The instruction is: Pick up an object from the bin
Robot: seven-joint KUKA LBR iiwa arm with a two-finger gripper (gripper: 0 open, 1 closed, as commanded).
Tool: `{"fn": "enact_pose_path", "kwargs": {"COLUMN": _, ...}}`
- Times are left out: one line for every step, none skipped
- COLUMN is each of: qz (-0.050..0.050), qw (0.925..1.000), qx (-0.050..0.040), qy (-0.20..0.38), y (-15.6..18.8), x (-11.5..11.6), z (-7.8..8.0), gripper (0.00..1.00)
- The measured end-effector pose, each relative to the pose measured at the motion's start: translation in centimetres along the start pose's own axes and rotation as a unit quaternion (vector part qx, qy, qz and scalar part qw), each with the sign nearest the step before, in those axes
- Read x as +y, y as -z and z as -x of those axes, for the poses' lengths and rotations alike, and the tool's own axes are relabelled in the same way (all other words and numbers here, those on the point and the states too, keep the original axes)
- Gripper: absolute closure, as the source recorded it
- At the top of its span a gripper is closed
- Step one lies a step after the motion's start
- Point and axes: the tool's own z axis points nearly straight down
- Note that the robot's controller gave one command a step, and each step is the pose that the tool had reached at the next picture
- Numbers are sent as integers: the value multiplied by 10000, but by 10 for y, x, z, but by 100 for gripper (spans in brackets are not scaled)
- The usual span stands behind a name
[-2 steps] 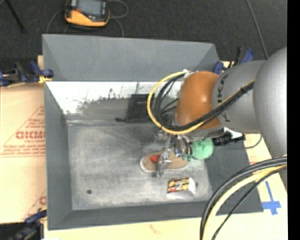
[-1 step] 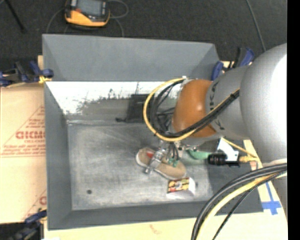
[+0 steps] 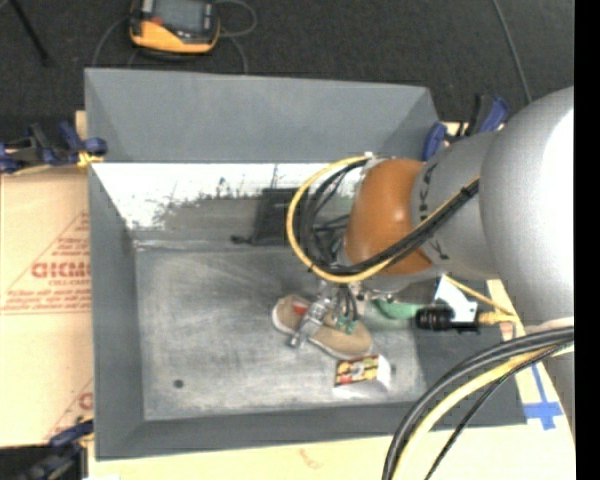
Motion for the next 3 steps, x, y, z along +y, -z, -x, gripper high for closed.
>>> {"fn": "enact_pose_path", "kwargs": {"qz": -24, "qw": 10000, "qx": 48, "qy": 7, "y": 5, "x": -1, "z": -2, "gripper": 100}}
{"fn": "enact_pose_path", "kwargs": {"qz": -50, "qw": 9999, "qx": 107, "qy": 14, "y": 25, "x": -2, "z": -3, "gripper": 100}}
{"fn": "enact_pose_path", "kwargs": {"qz": -41, "qw": 9999, "qx": 91, "qy": 21, "y": 40, "x": -1, "z": -2, "gripper": 100}}
